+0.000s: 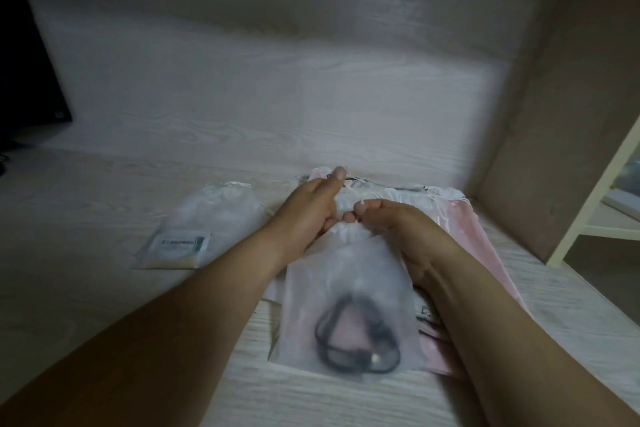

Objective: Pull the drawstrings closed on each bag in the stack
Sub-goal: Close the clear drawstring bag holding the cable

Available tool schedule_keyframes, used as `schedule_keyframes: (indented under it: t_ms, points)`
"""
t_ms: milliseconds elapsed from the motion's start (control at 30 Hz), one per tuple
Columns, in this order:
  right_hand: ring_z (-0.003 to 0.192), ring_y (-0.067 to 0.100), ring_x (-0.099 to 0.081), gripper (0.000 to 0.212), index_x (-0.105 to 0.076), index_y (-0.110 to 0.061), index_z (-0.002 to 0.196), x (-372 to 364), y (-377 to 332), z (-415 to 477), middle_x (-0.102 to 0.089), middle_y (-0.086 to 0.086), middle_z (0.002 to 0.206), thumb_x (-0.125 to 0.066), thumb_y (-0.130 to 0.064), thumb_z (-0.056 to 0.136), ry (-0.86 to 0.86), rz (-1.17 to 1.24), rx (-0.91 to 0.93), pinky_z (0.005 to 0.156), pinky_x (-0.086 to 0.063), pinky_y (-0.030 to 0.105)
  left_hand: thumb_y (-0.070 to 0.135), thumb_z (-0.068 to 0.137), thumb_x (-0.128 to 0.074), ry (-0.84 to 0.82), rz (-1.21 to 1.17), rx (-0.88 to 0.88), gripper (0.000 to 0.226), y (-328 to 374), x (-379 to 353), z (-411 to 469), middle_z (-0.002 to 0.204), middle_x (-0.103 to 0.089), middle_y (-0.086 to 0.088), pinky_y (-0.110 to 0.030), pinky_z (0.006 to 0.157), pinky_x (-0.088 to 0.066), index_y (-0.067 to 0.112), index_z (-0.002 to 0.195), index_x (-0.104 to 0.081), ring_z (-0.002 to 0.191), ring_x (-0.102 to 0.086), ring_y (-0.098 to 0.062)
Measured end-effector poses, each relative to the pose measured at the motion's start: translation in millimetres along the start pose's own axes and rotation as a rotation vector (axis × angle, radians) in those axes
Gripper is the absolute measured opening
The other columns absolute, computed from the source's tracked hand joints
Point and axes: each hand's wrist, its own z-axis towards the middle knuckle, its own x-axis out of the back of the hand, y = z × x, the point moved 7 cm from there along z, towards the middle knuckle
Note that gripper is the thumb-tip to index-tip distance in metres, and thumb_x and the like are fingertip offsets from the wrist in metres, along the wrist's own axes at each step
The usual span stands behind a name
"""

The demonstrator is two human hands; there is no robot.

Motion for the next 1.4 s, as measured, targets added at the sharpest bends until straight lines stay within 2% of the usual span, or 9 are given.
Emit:
schedule_keyframes:
  t_ms: [167, 400, 533, 733, 933, 1000, 1133, 1267, 1400]
  points:
    - [0.057, 0.021, -0.059, 0.023, -0.071, -0.006, 0.07, 10.2, 0.8, 5.7, -0.064, 0.014, 0.072, -0.071, -0.011, 0.092, 0.119, -0.258, 0.038, 0.058, -0.051, 0.027, 0.015, 0.103, -0.043, 0.126, -0.121, -0.129, 0.03, 12.3, 12.4, 1.2, 0.061, -0.046, -0.008, -0.035, 0.067, -0.054, 0.009, 0.074, -0.048, 0.058, -0.053, -0.023]
    - [0.069, 0.012, -0.066, 0.016, -0.077, 0.007, 0.084, -0.6, -1.0, 4.8, -0.074, 0.006, 0.075, -0.07, -0.005, 0.092, 0.025, -0.512, 0.144, 0.071, -0.049, 0.025, 0.021, 0.107, -0.05, 0.032, 0.062, -0.226, 0.033, 19.8, 3.2, -1.0, 0.094, -0.076, -0.023, -0.026, 0.071, -0.059, -0.004, 0.095, -0.068, 0.079, -0.073, -0.023]
    - [0.094, -0.001, -0.073, 0.022, -0.069, 0.011, 0.084, -12.1, -2.8, -0.9, -0.078, 0.008, 0.09, -0.062, -0.003, 0.1, -0.114, -0.514, 0.186, 0.085, -0.05, 0.015, 0.022, 0.107, -0.051, 0.016, 0.234, -0.255, 0.033, 19.3, 3.7, -0.8, 0.091, -0.077, -0.016, -0.022, 0.055, -0.052, -0.004, 0.098, -0.069, 0.067, -0.07, -0.013]
    - [0.06, 0.009, -0.058, 0.031, -0.065, -0.003, 0.074, -14.6, 0.1, -4.0, -0.066, 0.001, 0.066, -0.064, -0.018, 0.101, -0.158, -0.467, 0.145, 0.064, -0.044, 0.021, 0.032, 0.105, -0.054, 0.033, 0.429, -0.333, 0.027, 16.5, 7.6, 2.8, 0.071, -0.072, -0.007, -0.033, 0.061, -0.056, 0.017, 0.091, -0.071, 0.061, -0.069, -0.022]
    - [0.057, 0.012, -0.05, 0.035, -0.068, -0.012, 0.065, -16.2, -0.9, -7.2, -0.061, 0.004, 0.064, -0.067, -0.02, 0.099, -0.155, -0.516, 0.128, 0.061, -0.039, 0.026, 0.038, 0.104, -0.055, -0.025, 0.622, -0.466, 0.028, 25.2, 3.7, -2.9, 0.081, -0.07, 0.018, -0.032, 0.074, -0.055, 0.018, 0.09, -0.069, 0.079, -0.065, -0.006]
    - [0.059, 0.012, -0.052, 0.037, -0.071, -0.015, 0.062, -17.5, -3.6, -7.1, -0.063, 0.005, 0.066, -0.067, -0.017, 0.099, -0.134, -0.537, 0.153, 0.062, -0.041, 0.023, 0.047, 0.102, -0.054, -0.035, 0.61, -0.432, 0.034, 25.9, 2.6, -1.9, 0.077, -0.068, 0.007, -0.037, 0.075, -0.055, 0.019, 0.085, -0.062, 0.077, -0.065, -0.017]
    - [0.064, 0.013, -0.061, 0.033, -0.074, -0.014, 0.067, -3.7, -5.6, -1.0, -0.073, 0.01, 0.081, -0.067, -0.014, 0.099, 0.015, -0.442, 0.165, 0.063, -0.049, 0.024, 0.054, 0.1, -0.055, 0.004, 0.713, -0.249, 0.036, 20.1, 10.8, 3.5, 0.069, -0.056, 0.009, -0.03, 0.063, -0.038, 0.021, 0.087, -0.057, 0.062, -0.05, -0.004]
    - [0.054, 0.014, -0.052, 0.029, -0.067, -0.011, 0.069, 11.6, -7.2, 4.1, -0.065, 0.005, 0.066, -0.068, -0.007, 0.097, 0.173, -0.363, 0.185, 0.051, -0.045, 0.024, 0.039, 0.1, -0.063, -0.084, 0.725, -0.145, 0.034, 11.4, 14.4, 4.2, 0.071, -0.058, 0.003, -0.028, 0.062, -0.033, 0.019, 0.072, -0.057, 0.067, -0.048, -0.008]
    - [0.057, 0.016, -0.056, 0.034, -0.069, -0.016, 0.063, 13.8, -8.0, 4.8, -0.068, 0.005, 0.068, -0.07, -0.002, 0.094, 0.186, -0.333, 0.213, 0.061, -0.047, 0.028, 0.028, 0.098, -0.066, -0.186, 0.504, -0.047, 0.023, 9.6, 8.8, 0.3, 0.063, -0.046, 0.007, -0.022, 0.052, -0.032, 0.015, 0.078, -0.065, 0.054, -0.038, -0.005]
